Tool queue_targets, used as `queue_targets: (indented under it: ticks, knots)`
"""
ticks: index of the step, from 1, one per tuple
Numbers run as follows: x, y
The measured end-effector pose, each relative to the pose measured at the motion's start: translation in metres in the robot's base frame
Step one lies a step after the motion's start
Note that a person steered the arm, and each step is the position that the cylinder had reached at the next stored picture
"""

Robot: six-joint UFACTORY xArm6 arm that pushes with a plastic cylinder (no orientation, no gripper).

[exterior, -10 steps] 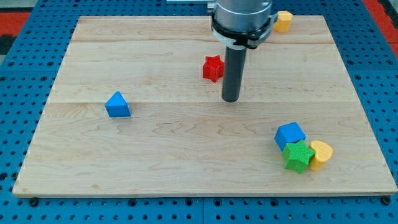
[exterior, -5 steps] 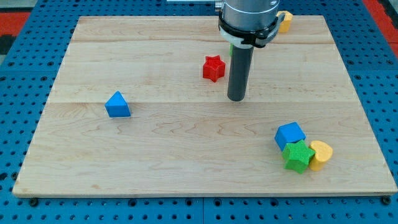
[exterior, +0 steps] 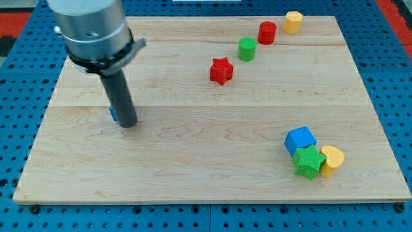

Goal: Push the red circle into the blue triangle

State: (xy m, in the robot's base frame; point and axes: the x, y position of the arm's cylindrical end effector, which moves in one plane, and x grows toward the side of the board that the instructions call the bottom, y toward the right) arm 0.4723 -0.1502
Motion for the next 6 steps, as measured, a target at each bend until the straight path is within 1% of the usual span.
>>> queue_targets:
  ticks: [1, 2, 3, 5, 6]
  knots:
    - [-0.03, -0.004]
    - [-0.044, -0.006]
    - [-0.042, 0.044]
    - [-0.058, 0.171]
    - [-0.058, 0.214]
